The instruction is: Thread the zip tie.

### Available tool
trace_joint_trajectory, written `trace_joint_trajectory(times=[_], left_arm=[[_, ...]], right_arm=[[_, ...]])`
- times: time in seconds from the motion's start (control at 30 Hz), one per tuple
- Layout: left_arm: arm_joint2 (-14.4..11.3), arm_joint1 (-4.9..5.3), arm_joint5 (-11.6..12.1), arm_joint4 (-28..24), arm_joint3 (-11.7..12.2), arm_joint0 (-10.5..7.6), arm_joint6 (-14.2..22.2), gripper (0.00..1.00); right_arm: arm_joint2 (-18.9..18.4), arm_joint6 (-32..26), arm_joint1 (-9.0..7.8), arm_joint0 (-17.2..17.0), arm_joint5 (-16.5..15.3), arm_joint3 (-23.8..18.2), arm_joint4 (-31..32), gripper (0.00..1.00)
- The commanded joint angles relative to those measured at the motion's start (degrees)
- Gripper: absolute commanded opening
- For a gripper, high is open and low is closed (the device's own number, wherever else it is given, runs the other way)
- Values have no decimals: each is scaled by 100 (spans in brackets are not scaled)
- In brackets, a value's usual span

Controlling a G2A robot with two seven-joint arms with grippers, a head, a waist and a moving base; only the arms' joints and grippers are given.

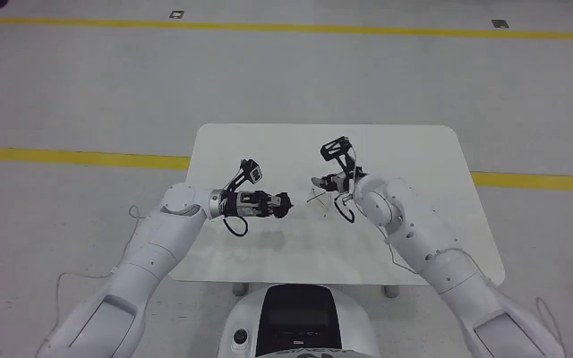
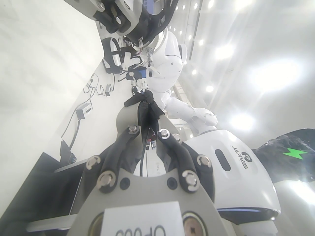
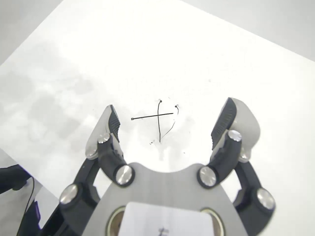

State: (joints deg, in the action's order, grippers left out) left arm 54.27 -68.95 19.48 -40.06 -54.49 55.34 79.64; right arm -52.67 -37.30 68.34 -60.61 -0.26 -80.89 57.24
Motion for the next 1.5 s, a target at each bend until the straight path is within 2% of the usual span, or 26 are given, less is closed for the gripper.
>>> trace_joint_trajectory(times=[0.0, 0.13, 0.2, 0.47, 0.53, 0.7, 1.0, 1.07, 1.37, 1.4, 1.43, 1.47], left_arm=[[0, 0, 0, 0, 0, 0, 0, 0], [0, 0, 0, 0, 0, 0, 0, 0], [0, 0, 0, 0, 0, 0, 0, 0], [0, 0, 0, 0, 0, 0, 0, 0], [0, 0, 0, 0, 0, 0, 0, 0], [0, 0, 0, 0, 0, 0, 0, 0], [0, 0, 0, 0, 0, 0, 0, 0], [0, 0, 0, 0, 0, 0, 0, 0], [0, 0, 0, 0, 0, 0, 0, 0], [0, 0, 0, 0, 0, 0, 0, 0], [0, 0, 0, 0, 0, 0, 0, 0], [0, 0, 0, 0, 0, 0, 0, 0]], right_arm=[[-4, -2, 0, 0, 6, -1, -11, 100], [-1, 56, -3, -19, 8, 3, 66, 100], [87, 177, -14, -81, 74, -14, 572, 100], [529, -156, 18, 32, -252, 39, 1992, 100], [558, -179, 32, 53, -308, 58, 2094, 100], [698, -255, 92, 171, -745, 259, 2208, 100], [700, -163, 100, 151, -757, 283, 2236, 100], [707, -124, 99, 137, -870, 293, 2356, 100], [954, -442, 249, 432, -987, 633, 2786, 100], [994, -478, 274, 471, -995, 681, 2814, 96], [1030, -508, 299, 512, -1001, 738, 2830, 83], [1061, -526, 325, 550, -997, 797, 2836, 63]])
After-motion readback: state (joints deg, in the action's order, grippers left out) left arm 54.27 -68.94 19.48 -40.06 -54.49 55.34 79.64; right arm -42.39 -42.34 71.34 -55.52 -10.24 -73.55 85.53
